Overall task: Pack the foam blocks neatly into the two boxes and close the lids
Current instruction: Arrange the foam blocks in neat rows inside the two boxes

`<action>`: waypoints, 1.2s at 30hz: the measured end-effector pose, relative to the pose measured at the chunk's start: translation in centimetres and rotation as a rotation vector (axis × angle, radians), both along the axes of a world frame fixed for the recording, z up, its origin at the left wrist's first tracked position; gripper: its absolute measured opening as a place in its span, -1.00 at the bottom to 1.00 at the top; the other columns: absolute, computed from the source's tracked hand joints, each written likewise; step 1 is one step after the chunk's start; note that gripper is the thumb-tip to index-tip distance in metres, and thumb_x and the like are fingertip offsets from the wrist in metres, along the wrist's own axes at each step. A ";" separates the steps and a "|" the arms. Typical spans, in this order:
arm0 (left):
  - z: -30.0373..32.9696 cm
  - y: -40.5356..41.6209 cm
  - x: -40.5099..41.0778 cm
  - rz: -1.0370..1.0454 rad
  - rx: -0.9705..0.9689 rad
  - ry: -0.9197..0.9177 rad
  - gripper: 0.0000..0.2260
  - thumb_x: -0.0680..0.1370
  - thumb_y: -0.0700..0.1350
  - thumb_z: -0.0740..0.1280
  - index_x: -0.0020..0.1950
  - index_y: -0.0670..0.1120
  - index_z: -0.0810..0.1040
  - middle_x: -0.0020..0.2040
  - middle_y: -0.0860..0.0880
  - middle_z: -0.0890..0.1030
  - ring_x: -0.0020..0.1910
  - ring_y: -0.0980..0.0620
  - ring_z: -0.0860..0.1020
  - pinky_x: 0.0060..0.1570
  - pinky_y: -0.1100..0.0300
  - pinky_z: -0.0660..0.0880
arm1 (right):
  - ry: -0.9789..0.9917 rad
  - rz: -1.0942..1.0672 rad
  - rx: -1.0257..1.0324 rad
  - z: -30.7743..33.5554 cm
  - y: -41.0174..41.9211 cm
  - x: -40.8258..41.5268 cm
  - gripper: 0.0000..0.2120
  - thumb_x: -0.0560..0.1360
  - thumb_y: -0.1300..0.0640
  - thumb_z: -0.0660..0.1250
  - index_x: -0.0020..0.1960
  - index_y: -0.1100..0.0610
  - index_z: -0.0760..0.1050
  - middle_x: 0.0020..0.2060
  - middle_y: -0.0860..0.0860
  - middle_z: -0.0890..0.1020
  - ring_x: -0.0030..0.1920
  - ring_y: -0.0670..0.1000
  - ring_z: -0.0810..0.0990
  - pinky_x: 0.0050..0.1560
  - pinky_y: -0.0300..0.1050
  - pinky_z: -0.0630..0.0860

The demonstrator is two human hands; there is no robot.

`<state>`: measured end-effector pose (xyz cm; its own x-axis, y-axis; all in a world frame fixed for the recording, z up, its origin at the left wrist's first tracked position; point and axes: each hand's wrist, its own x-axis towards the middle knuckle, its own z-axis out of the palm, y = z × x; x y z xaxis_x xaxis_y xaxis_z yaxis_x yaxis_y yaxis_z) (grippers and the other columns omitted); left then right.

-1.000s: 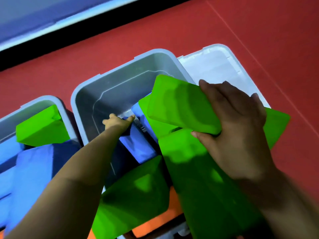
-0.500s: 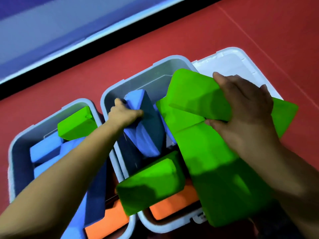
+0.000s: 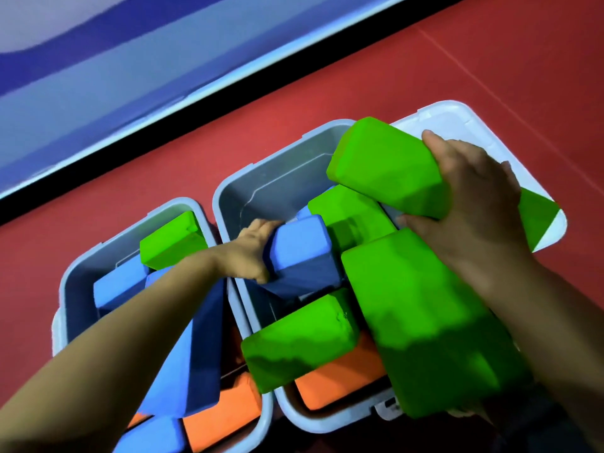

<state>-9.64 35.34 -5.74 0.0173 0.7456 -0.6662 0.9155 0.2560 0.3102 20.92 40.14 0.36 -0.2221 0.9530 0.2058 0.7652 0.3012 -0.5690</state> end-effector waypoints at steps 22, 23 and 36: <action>-6.1 -2.1 2.2 0.081 -0.250 0.064 -0.35 0.53 0.30 0.17 0.49 -0.02 0.11 0.45 -0.18 0.24 0.41 -0.22 0.28 0.38 -0.10 0.25 | 0.008 0.084 0.032 -0.8 -0.5 0.0 -0.07 0.18 0.12 0.61 0.45 0.04 0.26 0.29 0.09 0.44 0.32 0.03 0.30 0.36 0.27 0.14; -6.0 -2.2 2.3 0.090 -0.242 0.079 -0.34 0.53 0.31 0.16 0.50 0.00 0.10 0.45 -0.18 0.24 0.41 -0.23 0.28 0.38 -0.12 0.24 | 0.009 0.086 0.026 -0.8 -0.5 0.1 -0.07 0.18 0.12 0.61 0.45 0.04 0.26 0.29 0.08 0.44 0.32 0.02 0.30 0.37 0.27 0.14; 4.0 -9.1 3.9 0.243 0.371 -0.503 -0.32 0.40 0.20 0.43 0.43 0.16 0.22 0.38 0.04 0.40 0.35 0.23 0.36 0.38 0.29 0.27 | 0.189 0.091 0.058 1.0 -0.3 -0.8 -0.09 0.24 -0.01 0.56 0.46 0.21 0.23 0.33 0.23 0.41 0.33 0.14 0.32 0.32 -0.09 0.22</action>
